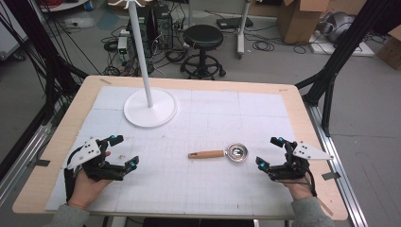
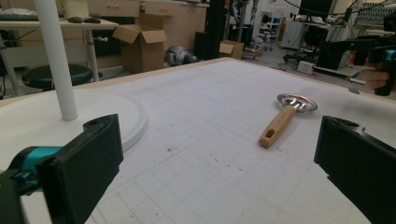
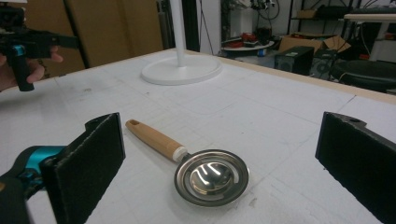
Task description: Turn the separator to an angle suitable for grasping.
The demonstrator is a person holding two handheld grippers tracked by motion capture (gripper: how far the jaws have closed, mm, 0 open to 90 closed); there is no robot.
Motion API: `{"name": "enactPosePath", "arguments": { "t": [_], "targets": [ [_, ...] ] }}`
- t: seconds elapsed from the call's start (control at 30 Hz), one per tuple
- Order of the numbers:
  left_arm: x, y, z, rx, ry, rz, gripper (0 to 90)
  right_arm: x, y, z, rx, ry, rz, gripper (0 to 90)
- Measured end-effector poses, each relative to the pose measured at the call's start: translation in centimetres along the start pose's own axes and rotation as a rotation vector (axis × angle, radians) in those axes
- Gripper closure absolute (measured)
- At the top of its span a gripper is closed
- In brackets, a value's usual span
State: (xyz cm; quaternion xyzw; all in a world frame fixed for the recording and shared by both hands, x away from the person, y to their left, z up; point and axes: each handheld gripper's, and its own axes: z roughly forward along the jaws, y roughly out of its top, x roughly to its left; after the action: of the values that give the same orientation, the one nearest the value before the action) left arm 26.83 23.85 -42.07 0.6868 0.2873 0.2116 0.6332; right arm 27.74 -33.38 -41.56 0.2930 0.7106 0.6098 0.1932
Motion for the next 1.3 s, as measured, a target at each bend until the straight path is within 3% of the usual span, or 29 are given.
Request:
{"name": "enactPosePath", "arguments": {
  "t": [0.37, 0.47, 0.77, 0.97, 1.1, 1.3],
  "targets": [
    [0.0, 0.0, 0.0, 0.003, 0.011, -0.004, 1.7, -0.2, 0.1, -0.1, -0.027, -0.002, 0.032, 0.5],
    [0.0, 0.0, 0.0, 0.015, 0.007, -0.014, 1.7, -0.2, 0.1, 0.2, -0.02, 0.033, 0.05, 0.5],
    [0.2, 0.0, 0.1, 0.019, 0.013, -0.023, 1.7, 0.3, 0.5, 1.0, 0.026, 0.091, 0.012, 0.5],
    [0.0, 0.0, 0.0, 0.027, 0.012, -0.027, 1.7, 0.2, 1.1, 1.8, 0.051, 0.087, -0.019, 0.5],
    [0.0, 0.0, 0.1, 0.029, 0.009, -0.028, 1.7, 0.0, 1.4, 2.4, 0.114, 0.093, -0.064, 0.5],
    [0.2, -0.1, 0.3, 0.038, 0.011, -0.033, 1.7, -0.3, 1.6, 3.3, 0.135, 0.111, -0.053, 0.5]
  ]
}}
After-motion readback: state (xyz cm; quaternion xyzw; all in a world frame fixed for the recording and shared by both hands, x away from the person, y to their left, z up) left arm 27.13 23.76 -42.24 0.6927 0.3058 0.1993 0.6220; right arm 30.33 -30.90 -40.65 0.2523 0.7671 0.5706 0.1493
